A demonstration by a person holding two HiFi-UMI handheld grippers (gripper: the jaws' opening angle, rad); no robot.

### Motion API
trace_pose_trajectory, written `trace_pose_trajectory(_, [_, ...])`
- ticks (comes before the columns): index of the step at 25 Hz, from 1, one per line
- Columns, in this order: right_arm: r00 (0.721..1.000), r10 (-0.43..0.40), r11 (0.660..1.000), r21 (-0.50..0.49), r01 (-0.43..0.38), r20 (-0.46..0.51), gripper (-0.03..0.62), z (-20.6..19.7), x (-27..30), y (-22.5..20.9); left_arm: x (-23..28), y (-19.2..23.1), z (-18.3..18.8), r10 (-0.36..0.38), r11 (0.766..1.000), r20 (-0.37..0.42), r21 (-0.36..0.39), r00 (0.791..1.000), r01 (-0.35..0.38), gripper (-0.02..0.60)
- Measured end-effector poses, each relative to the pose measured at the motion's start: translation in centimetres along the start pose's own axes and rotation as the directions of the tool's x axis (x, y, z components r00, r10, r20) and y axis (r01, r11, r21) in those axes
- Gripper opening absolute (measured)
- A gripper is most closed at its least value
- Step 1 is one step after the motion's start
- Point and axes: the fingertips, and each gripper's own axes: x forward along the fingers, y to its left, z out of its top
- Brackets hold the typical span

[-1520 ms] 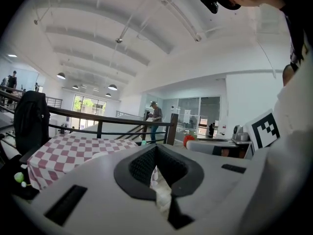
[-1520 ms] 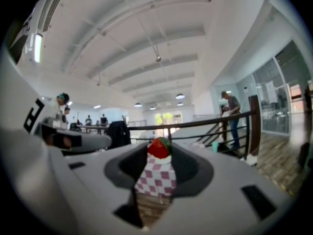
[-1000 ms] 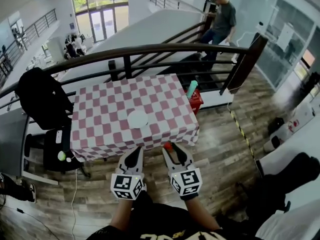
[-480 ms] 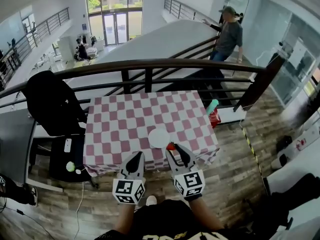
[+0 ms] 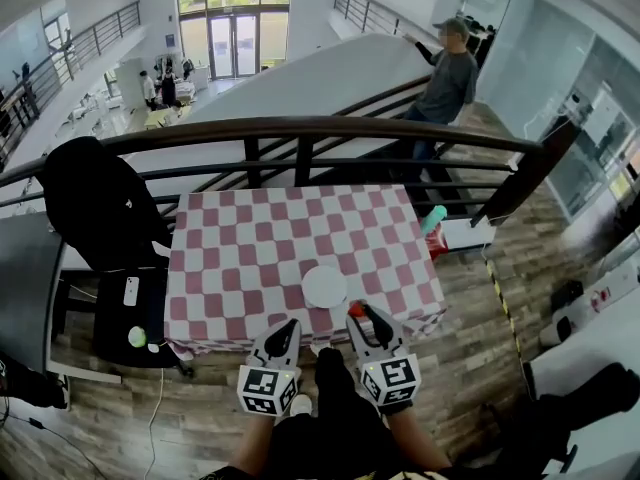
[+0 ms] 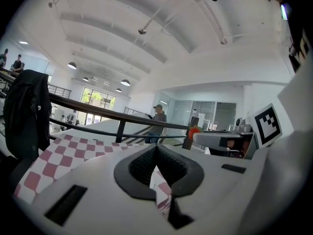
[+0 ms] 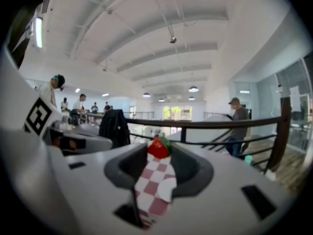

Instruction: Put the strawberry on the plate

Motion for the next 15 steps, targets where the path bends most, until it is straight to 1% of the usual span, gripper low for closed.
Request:
trace_pose_trajectory(4, [0.999,-0.002,1.000,-0.007,0.002,-0.048,0.155,-1.9,1.1,-2.3,1.9,1.4,-1.0,0.000,1.000,-0.018,0.019,1.000,0.000,0.009])
trace_pose_trajectory(8, [0.989,0.044,0.999,-0.020,-0.048,-0.138,0.155,-5.3,2.3,-3.7,3.1,2.3,-2.6,-0.011,1.000,-0.060,0.022,0.998,0.012,0.009])
trace_pose_trajectory(11, [0.974,0.084,0.994,-0.057,-0.098,-0.211,0.155,-8.0,3.8,-4.8,4.6,3.2,-3.6,-0.012,0.999,-0.095,0.031,0.995,0.015,0.009])
trace_pose_trajectory(15, [0.942,0.141,0.982,-0.075,-0.171,-0.303,0.155,-11.4,5.4,-5.5,6.0,4.7,-5.8,0.004,1.000,-0.178,0.029,0.984,0.001,0.009])
